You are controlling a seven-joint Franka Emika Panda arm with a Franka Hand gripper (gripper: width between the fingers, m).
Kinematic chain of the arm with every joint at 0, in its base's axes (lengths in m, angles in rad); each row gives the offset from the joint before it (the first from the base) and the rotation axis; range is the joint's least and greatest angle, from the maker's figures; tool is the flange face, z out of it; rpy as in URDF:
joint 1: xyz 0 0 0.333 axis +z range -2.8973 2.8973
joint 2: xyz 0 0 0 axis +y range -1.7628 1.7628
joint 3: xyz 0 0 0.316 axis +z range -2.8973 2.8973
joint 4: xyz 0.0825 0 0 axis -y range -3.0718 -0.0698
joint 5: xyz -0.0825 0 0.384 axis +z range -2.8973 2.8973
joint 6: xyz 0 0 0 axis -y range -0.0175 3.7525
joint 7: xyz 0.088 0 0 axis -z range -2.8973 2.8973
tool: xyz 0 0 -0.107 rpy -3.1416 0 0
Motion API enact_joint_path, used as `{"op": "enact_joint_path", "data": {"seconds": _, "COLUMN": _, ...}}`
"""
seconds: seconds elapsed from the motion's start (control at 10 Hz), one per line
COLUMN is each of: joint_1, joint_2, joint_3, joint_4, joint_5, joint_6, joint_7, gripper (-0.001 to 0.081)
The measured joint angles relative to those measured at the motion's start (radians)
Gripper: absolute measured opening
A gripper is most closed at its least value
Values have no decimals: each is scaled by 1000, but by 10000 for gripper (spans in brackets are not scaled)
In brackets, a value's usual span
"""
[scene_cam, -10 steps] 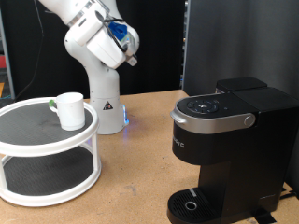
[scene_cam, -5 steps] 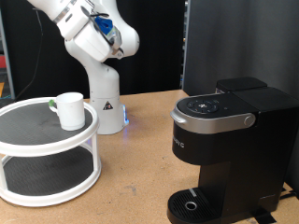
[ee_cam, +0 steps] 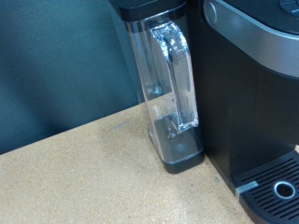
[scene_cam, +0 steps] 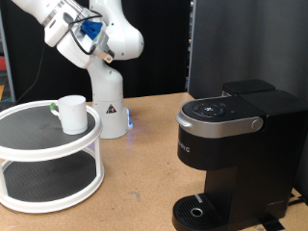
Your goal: Make a cup of coffee with the keurig machine
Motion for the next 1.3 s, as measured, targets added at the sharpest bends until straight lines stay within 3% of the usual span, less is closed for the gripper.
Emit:
{"op": "enact_joint_path", "data": {"seconds": 0.2, "joint_1": 0, "joint_2": 3, "joint_3": -4, "joint_4": -2, "joint_5": 1, "joint_6": 2, "joint_7": -21, "gripper": 7}}
{"op": "enact_joint_path", "data": {"seconds": 0.4, "joint_1": -11, "joint_2": -7, "joint_3": -49, "joint_4": -11, "joint_5": -30, "joint_6": -40, "joint_7": -101, "gripper": 7}}
{"op": "enact_joint_path", "data": {"seconds": 0.9, "joint_1": -87, "joint_2": -86, "joint_3": -164, "joint_4": -20, "joint_5": -146, "joint_6": -178, "joint_7": -213, "gripper": 7}}
{"op": "enact_joint_path", "data": {"seconds": 1.0, "joint_1": -87, "joint_2": -86, "joint_3": -162, "joint_4": -24, "joint_5": -140, "joint_6": -161, "joint_7": -211, "gripper": 7}}
{"op": "enact_joint_path", "data": {"seconds": 1.2, "joint_1": -105, "joint_2": -98, "joint_3": -158, "joint_4": -67, "joint_5": -61, "joint_6": -27, "joint_7": -163, "gripper": 7}}
{"op": "enact_joint_path", "data": {"seconds": 1.3, "joint_1": -120, "joint_2": -104, "joint_3": -160, "joint_4": -80, "joint_5": -54, "joint_6": -3, "joint_7": -149, "gripper": 7}}
